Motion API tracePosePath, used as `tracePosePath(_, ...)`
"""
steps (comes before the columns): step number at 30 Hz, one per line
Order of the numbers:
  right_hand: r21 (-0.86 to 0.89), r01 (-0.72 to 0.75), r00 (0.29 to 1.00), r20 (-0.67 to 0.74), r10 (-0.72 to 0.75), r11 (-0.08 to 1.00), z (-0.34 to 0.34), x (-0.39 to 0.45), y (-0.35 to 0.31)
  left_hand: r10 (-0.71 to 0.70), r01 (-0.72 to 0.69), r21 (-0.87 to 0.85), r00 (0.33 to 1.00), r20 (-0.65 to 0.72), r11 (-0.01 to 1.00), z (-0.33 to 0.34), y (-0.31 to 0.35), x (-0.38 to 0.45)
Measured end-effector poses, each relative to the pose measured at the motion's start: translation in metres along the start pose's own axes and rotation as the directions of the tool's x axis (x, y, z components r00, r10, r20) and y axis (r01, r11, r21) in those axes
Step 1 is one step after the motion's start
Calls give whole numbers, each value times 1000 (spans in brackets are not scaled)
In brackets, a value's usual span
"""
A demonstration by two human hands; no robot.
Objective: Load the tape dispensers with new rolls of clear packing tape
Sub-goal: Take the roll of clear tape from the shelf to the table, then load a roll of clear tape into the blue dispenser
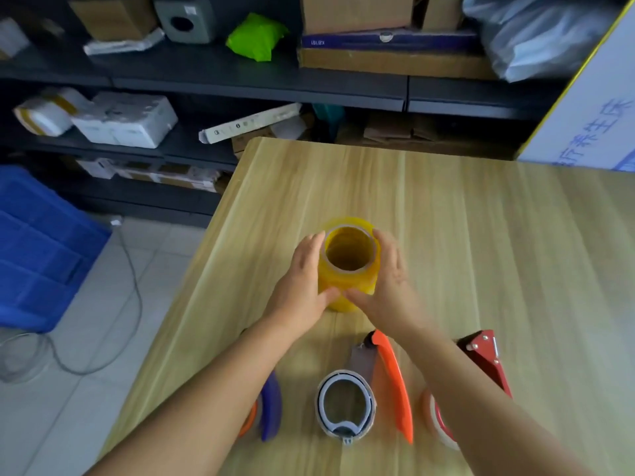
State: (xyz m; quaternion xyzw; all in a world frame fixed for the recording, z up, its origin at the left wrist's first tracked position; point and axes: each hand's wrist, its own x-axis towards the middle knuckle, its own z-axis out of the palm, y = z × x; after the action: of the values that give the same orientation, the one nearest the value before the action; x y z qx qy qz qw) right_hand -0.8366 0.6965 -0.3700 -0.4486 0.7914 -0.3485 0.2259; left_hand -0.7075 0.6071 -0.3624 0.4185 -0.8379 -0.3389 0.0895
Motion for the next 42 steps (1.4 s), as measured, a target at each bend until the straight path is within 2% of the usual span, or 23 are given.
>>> tracePosePath(3,-264,117,993,55,-106,957,0,-9,-13,48,-61,233,997,63,971,-5,7,-8)
tracePosePath(6,-463,138,986,149,-76,875,1,-21,-21,63,-112,368,987,145,923,-9,5,-16)
tracePosePath(12,-535,108,987,158,-26,838,19,-59,-43,53,-148,475,977,207,868,-30,-24,-62)
tracePosePath(16,-530,181,968,243,-56,828,53,-92,-65,17,-135,468,969,248,873,-42,-60,-105)
tracePosePath(20,-484,176,936,352,6,857,93,-122,-78,-48,-115,472,947,319,874,-50,-94,-142)
tracePosePath(25,-477,167,926,376,28,863,128,-151,-81,-78,-123,454,914,398,882,-45,-122,-170)
tracePosePath(30,-534,116,945,319,72,837,140,-162,-79,-24,-97,391,956,294,915,-31,-132,-171)
tracePosePath(36,-572,77,948,295,118,816,142,-167,-82,55,-146,302,955,291,942,-34,-123,-169)
tracePosePath(42,-601,17,964,223,147,799,138,-168,-80,-13,-47,195,955,295,980,-48,-127,-171)
